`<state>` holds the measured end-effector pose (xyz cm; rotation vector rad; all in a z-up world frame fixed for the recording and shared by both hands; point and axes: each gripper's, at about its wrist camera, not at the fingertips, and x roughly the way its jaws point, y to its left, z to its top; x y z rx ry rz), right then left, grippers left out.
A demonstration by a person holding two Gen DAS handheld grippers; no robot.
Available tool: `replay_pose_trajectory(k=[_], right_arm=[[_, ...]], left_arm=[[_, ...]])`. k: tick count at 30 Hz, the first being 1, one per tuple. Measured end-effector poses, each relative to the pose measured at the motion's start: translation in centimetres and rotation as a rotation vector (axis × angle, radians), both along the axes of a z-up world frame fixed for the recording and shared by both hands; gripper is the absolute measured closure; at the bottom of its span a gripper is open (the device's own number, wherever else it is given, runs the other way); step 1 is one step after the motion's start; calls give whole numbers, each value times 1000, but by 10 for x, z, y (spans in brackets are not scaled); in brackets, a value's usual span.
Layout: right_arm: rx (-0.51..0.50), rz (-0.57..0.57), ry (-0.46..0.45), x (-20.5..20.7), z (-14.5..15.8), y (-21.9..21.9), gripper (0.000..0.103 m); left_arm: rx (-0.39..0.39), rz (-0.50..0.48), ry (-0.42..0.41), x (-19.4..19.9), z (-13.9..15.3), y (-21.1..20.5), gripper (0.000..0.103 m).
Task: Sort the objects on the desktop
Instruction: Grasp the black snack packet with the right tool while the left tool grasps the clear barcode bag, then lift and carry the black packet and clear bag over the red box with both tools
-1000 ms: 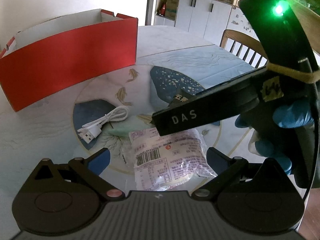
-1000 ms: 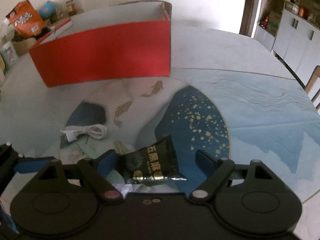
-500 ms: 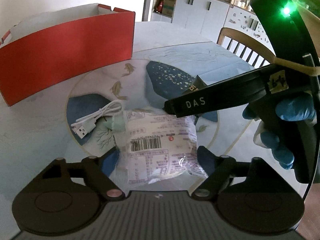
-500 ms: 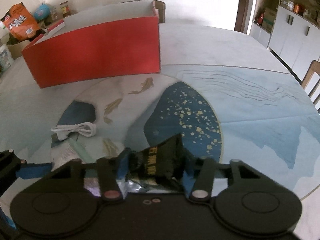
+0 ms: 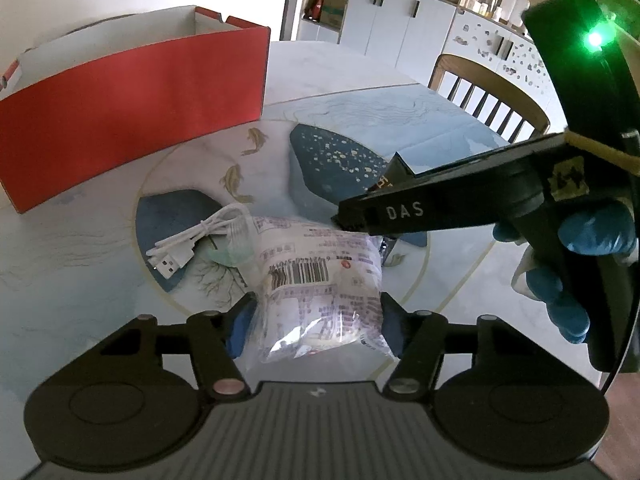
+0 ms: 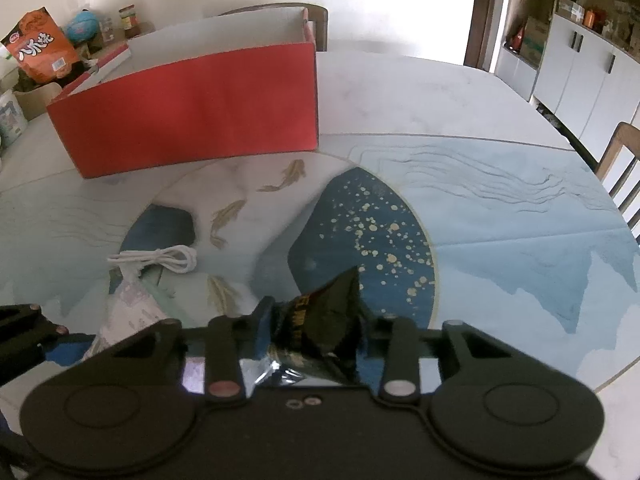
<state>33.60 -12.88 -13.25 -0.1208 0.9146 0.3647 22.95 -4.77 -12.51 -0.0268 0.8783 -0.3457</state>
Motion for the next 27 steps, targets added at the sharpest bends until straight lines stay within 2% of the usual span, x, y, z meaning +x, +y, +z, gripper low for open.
replay_pose_trajectory(k=[8,27], right_arm=[[5,-5,-11,-6,14,-4,76],[41,29,-65,-14,74,7,76]], left_arm=[[0,0,-20,-2,16,5,47],[-24,39,-79,6,70,29,48]])
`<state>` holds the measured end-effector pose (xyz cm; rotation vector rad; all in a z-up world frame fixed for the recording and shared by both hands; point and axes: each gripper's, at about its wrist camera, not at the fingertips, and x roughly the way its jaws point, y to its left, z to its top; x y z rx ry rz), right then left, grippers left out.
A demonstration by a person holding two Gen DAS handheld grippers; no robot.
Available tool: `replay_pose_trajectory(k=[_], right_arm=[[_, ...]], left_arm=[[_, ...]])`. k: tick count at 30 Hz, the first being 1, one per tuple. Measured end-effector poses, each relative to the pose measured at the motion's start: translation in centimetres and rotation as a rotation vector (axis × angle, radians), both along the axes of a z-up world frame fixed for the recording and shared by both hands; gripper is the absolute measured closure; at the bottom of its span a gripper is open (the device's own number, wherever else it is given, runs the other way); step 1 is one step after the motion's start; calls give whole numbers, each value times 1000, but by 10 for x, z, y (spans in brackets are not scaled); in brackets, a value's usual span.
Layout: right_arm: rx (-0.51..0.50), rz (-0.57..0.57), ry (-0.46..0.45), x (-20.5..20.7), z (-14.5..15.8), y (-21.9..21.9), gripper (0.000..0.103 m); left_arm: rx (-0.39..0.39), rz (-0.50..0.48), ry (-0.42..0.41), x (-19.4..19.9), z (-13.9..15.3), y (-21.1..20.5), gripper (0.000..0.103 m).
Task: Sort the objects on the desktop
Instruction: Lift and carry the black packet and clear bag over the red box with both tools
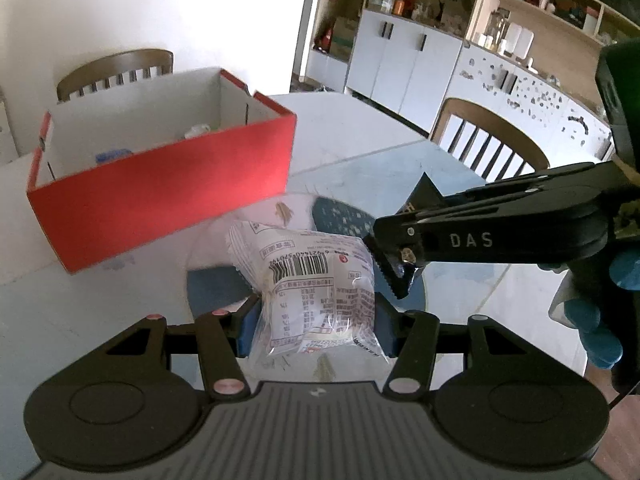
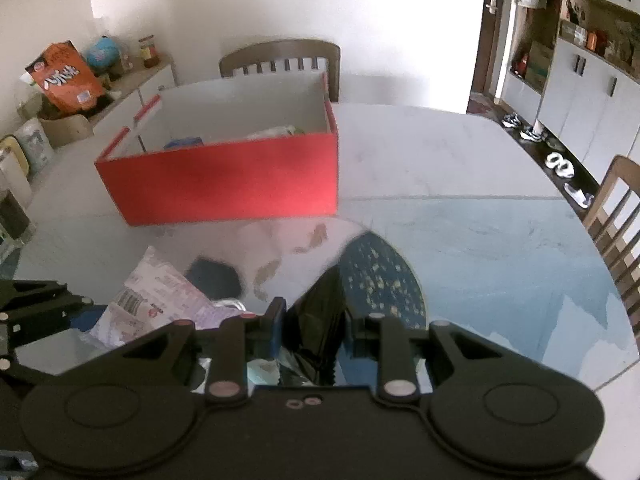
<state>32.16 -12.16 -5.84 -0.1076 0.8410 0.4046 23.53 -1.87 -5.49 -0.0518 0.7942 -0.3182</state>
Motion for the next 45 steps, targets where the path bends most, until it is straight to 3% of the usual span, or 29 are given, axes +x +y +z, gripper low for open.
replay_pose_trajectory(k=[26,45], right_arm=[[33,129,-134,38,77,48,76],[44,242,-171,88,90,72,76]], left_arm=[[27,116,-121,30,81,50,48],[49,244,-126,85,93,72,48]])
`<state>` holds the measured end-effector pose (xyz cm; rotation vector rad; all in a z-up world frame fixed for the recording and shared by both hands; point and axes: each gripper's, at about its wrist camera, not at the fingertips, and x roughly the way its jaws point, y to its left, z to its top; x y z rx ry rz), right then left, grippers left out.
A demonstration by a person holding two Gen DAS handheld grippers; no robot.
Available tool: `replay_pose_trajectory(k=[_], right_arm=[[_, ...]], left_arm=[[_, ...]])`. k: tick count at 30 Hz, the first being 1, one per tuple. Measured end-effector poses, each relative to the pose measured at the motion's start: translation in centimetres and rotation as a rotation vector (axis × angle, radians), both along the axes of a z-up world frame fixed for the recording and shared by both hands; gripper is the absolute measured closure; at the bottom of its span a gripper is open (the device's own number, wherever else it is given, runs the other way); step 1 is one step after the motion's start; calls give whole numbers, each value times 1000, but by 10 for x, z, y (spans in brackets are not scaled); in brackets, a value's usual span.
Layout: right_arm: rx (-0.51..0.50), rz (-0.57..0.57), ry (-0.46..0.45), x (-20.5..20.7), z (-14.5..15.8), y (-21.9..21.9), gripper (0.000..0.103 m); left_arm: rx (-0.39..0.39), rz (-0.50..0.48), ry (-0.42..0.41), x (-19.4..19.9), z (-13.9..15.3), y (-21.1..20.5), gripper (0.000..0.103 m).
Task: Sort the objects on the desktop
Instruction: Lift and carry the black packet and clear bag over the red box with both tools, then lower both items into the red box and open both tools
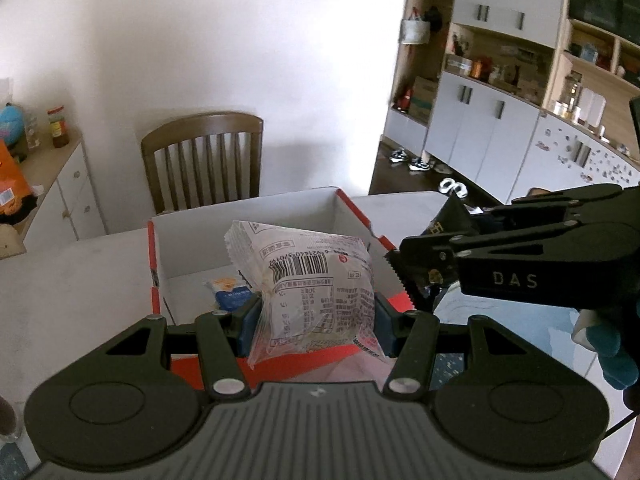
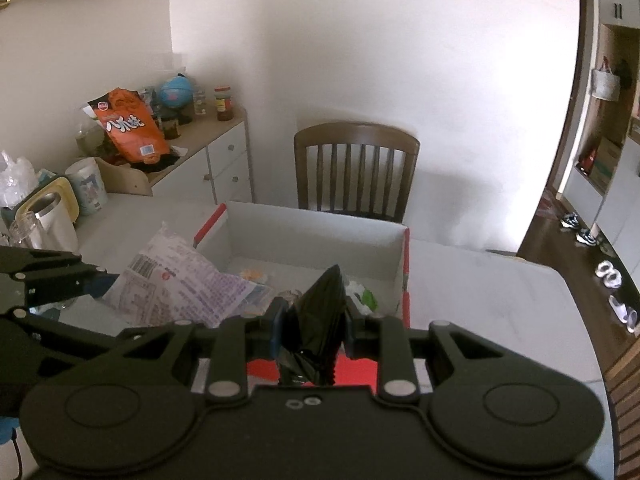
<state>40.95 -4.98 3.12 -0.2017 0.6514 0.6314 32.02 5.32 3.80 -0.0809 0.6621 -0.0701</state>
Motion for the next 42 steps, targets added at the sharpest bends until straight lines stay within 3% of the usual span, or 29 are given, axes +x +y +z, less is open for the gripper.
replay_pose_trajectory(k=[9,26,42], right_arm=[[9,38,9,30,-5,10,76],[16,52,73,81,-42,27,76],[23,77,169,98,-80,40,76]], left_arm=[[-7,32,50,29,-13,21,48],[-4,90,160,89,-42,61,48],[20,97,222,134,-69,69,48]])
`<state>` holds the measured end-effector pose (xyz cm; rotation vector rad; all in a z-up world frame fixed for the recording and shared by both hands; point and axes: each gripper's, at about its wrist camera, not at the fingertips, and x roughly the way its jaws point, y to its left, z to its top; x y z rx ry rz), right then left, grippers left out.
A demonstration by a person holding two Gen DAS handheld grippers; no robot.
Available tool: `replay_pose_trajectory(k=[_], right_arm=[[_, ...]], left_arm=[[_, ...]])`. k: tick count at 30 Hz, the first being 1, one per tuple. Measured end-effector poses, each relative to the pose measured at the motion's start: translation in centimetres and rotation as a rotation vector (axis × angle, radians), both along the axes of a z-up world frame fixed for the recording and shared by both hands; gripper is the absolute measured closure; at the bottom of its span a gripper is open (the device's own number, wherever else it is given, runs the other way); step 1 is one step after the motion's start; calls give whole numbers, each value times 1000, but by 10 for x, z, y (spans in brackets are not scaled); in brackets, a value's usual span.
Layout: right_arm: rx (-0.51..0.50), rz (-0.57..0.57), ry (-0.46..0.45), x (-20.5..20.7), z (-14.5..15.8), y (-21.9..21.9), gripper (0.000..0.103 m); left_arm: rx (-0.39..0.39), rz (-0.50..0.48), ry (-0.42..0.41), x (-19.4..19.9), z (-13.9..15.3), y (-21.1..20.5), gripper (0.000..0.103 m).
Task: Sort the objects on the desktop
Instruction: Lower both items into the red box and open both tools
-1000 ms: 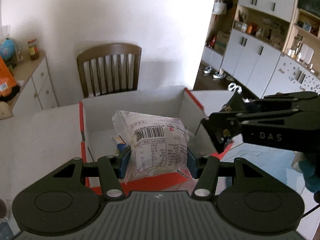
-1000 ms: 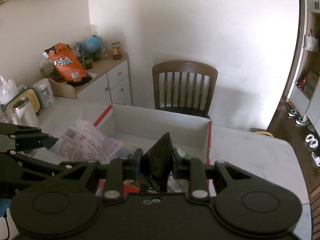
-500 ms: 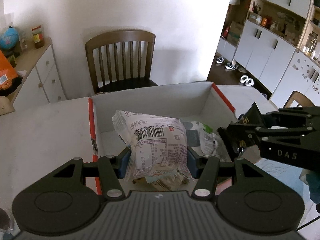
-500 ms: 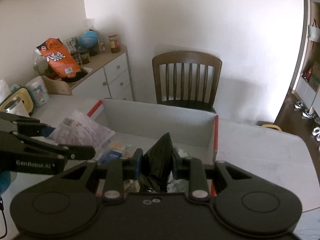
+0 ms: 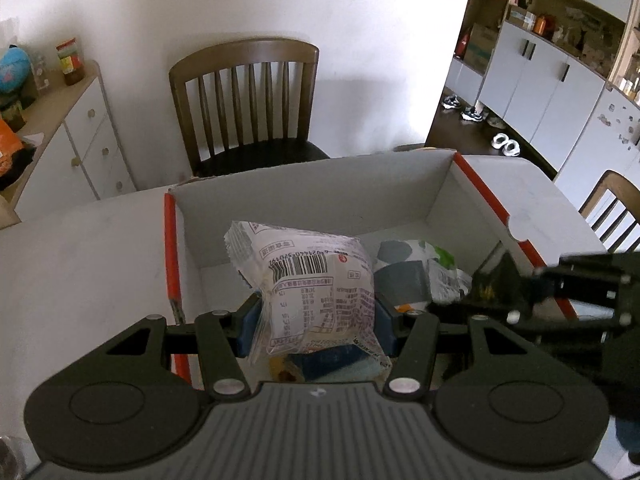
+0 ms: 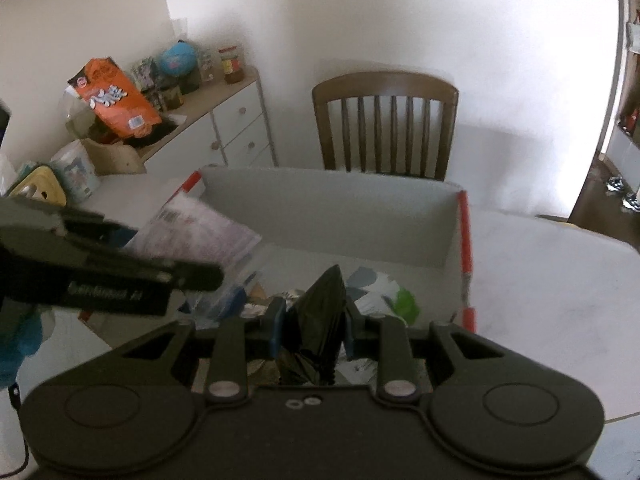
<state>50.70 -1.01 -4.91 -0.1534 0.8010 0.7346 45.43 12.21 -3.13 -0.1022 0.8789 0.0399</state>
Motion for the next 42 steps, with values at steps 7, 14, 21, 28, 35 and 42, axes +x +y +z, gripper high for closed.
replay_pose_trajectory(k=[7,14,21,28,35,42], right_arm=[[-7,20,39,1,-15,6,76],[-20,29,59,2,-26,6,76],[-19,29,69,3,-32,3,72],[-23,38,65,1,-32,3,59],[-22,32,57,-3,-30,1,47],[-5,18,44,-5,-20,-4,37]], left_arm=[[10,15,28,22,-9,1,48],[-24,26,61,31,-22,6,48],[-13,24,70,35,-25,4,45],[21,31,72,38,-25,2,31],[16,52,64,34,-22,7,24],[20,63,35,27,-10,6,17]])
